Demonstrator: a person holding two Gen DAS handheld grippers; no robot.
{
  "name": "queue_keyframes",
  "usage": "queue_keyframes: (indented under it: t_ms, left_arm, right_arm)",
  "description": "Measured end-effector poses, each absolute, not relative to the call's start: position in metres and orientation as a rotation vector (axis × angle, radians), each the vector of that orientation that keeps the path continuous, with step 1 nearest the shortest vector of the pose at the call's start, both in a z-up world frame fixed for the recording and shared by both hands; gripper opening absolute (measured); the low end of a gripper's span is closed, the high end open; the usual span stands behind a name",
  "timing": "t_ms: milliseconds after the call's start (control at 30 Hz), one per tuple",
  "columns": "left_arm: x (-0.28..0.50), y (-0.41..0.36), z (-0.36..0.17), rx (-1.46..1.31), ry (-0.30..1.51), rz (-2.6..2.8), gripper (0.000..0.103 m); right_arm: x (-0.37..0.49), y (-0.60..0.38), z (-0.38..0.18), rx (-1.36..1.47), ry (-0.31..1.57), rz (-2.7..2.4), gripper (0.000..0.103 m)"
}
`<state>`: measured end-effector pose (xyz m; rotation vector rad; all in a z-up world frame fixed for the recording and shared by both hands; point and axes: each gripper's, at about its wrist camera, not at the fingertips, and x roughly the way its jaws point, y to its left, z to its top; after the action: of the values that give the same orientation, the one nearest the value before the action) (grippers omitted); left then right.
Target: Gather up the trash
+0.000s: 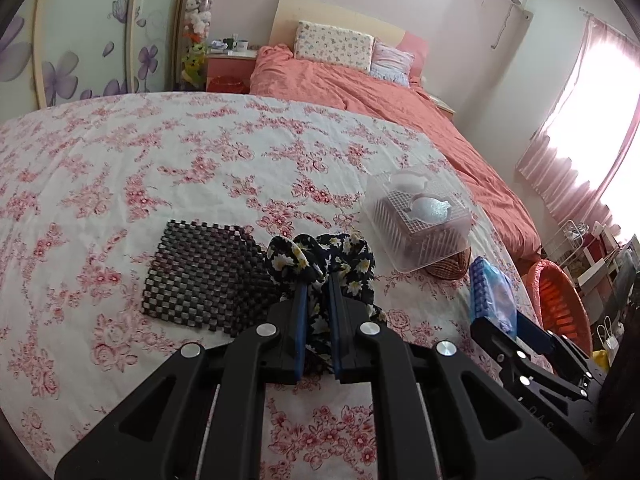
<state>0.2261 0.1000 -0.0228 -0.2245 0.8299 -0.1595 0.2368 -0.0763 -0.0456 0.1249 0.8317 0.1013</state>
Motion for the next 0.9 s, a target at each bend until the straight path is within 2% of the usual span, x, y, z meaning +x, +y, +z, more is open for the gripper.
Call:
queue_keyframes:
  t_ms: [167,333,467,667,800,900]
  left_arm:
    - [0.228,0.094,-0.025,-0.212,0.834,-0.157,0.014]
    - [0.230,0.091,-0.025,-0.197,0.826,-0.152,0.014]
    - [0.233,0.085,-0.024,-0.165,0.801,-0.151,0.008]
    - [0.247,0.093,-0.028,-0.181,0.789,-0.116,0.008]
    - [0.255,0.099,-0.031,-0.181,0.793,-0.085,0.008]
    - [0.259,0.103,-0.031,-0.182,0.802,-0.072,0.008]
  right_arm:
    - [0.244,-0.077,-0.051,0.136,0.852,0.103,0.058]
    - [0.249,-0.077,-0.052,0.136,0.856,0.103,0.058]
    - [0.255,-0.074,-0.052,0.138,0.858,0.098,0.058]
    - [0.269,-0.068,-0.053,0.134,0.868,0.100,0.059]
    - [0.276,-0.066,-0.054,0.124,0.877,0.081,0.062]
    - [0.281,-0.063,-0.055,0.109,0.889,0.074,0.073]
